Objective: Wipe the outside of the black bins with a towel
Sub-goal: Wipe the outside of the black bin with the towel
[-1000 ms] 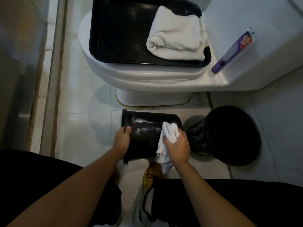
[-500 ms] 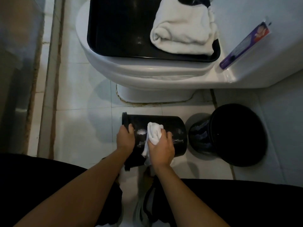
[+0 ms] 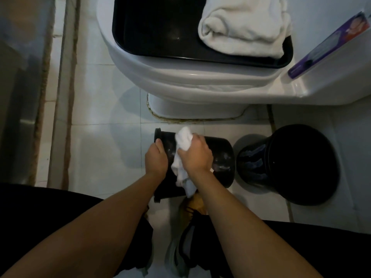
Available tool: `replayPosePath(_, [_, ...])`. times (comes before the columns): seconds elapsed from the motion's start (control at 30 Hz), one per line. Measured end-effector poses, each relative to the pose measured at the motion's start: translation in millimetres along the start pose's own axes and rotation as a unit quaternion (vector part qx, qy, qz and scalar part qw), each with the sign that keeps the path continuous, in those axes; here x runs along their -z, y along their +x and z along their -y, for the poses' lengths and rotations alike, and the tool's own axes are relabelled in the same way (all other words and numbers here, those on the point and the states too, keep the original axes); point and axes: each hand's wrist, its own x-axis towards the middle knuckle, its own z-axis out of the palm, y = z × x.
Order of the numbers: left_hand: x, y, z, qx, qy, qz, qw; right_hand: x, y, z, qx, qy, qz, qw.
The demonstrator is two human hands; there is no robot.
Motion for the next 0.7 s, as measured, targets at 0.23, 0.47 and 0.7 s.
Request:
replayPosePath(0.23, [1.9,-3.6,8.0,-0.017,0.002,0.007,1.0,-2.6,-2.0,-16.3,0.096,0.006,0.062,0.993])
replayPosePath(0.47, [2.5,-4.1,13.9,-0.014,-0.028,0.031,0.999,-11.5,-10.3,5.9,0.064,0.038,0.048,0.996])
replayPosePath(0.7, [1.8,1.1,13.7,-0.001,-0.059,0.006,0.998,-14.4,3.4,-0.8,0.007,0.055,0.022,0.998])
